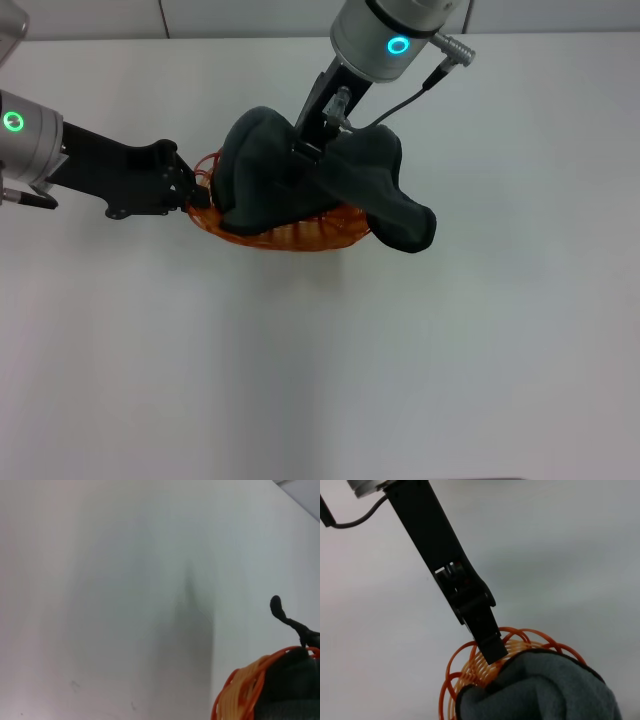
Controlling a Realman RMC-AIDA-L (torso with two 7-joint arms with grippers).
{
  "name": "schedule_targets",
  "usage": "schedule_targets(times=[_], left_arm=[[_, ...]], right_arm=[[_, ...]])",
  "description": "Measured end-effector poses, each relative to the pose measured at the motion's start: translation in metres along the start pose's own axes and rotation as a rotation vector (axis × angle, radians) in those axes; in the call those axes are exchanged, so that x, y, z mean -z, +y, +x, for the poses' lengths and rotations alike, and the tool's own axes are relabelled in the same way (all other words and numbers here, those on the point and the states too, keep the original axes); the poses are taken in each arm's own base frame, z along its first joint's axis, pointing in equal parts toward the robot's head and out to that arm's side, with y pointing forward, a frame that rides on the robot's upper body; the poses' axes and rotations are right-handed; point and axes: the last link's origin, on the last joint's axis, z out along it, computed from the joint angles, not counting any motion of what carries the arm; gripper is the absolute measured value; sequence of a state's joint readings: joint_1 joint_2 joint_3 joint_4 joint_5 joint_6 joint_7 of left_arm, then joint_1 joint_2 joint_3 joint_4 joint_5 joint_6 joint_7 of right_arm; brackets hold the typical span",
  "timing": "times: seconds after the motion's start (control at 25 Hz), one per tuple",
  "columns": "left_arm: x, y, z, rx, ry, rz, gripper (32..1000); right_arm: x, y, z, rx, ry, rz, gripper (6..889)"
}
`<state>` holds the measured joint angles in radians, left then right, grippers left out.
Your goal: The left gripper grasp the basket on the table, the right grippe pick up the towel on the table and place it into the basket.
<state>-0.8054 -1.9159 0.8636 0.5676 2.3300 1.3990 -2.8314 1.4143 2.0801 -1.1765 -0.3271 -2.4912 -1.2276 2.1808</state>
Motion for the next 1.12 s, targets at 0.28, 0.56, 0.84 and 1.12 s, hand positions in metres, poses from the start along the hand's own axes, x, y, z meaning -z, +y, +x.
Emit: schedule_targets(times=[0.28,0.56,0.84,1.12], left_arm=[[0.0,0.0,0.0,-0.001,0.0,0.0,92],[-0.001,-0.003,-0.002,0.009,-0.004,0.001,91],[-0.001,-0.006,-0.004,0.015,-0.003,0.003,91],[-0.001,-0.01,-0.005,0.023,-0.002,0.007,91]], right_arm=[[0.0,0.0,-0.001,0.003,-0.003,0.004,694],[0.003,0.0,-0.004,0.011,-0.009,0.008,867],[0.007,0.002,-0.006,0.016,-0.007,-0.007,871],[0.014,0.004,-0.007,0.011,0.003,-0.02,872]])
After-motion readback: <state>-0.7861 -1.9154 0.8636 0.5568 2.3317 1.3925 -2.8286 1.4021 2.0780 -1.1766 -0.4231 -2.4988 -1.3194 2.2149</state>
